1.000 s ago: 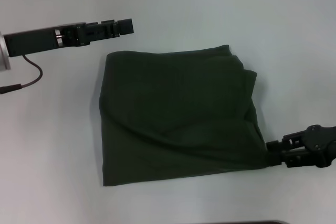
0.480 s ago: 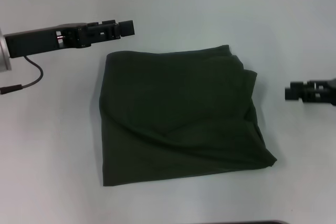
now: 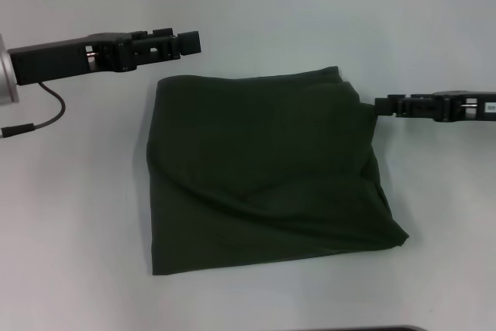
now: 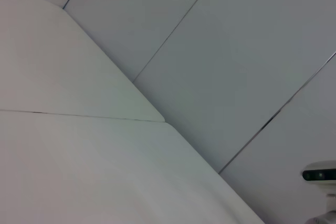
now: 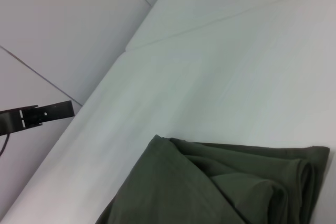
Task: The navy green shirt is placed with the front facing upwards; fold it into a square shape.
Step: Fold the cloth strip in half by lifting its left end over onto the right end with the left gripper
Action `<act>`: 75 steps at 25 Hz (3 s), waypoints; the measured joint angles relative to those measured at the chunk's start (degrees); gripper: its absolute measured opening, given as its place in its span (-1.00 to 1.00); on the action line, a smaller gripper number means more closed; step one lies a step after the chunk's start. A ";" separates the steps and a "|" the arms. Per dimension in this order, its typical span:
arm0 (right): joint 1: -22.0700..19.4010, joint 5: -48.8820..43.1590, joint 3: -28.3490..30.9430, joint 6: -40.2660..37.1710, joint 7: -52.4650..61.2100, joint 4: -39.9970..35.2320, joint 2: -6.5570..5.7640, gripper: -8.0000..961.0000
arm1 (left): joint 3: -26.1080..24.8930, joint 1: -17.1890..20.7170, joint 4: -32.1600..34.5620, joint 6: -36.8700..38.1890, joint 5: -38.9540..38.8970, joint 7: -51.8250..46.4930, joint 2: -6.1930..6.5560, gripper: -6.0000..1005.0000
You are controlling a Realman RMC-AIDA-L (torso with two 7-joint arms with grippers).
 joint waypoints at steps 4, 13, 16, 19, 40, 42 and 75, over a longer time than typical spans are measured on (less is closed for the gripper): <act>0.86 -0.02 -0.58 2.36 0.13 1.85 0.28 0.28 | 0.00 -0.32 0.01 -0.58 0.51 0.14 0.08 0.65; 1.27 -0.02 -0.68 4.69 0.29 2.04 1.17 0.26 | 0.00 -0.37 0.01 -1.19 0.54 0.15 0.13 0.65; 1.59 -0.02 -0.89 4.55 1.07 2.05 1.27 0.23 | 0.00 -0.37 0.06 -1.32 0.58 0.15 0.08 0.65; 1.91 -0.01 -2.13 4.15 1.95 2.07 1.32 0.15 | 0.00 -0.37 0.08 -1.40 0.63 0.16 0.06 0.65; 4.28 2.82 -4.53 3.98 3.73 0.54 0.45 -0.91 | 0.00 -0.36 0.71 -2.88 0.62 0.33 0.10 0.65; 4.62 3.08 -4.49 4.38 3.96 -0.23 0.40 -0.90 | -0.01 -0.38 0.71 -2.90 0.62 0.33 0.08 0.65; 1.89 12.82 -4.49 4.41 -1.66 -1.21 0.65 0.10 | 1.69 -0.60 2.38 -4.98 0.62 0.94 0.00 0.65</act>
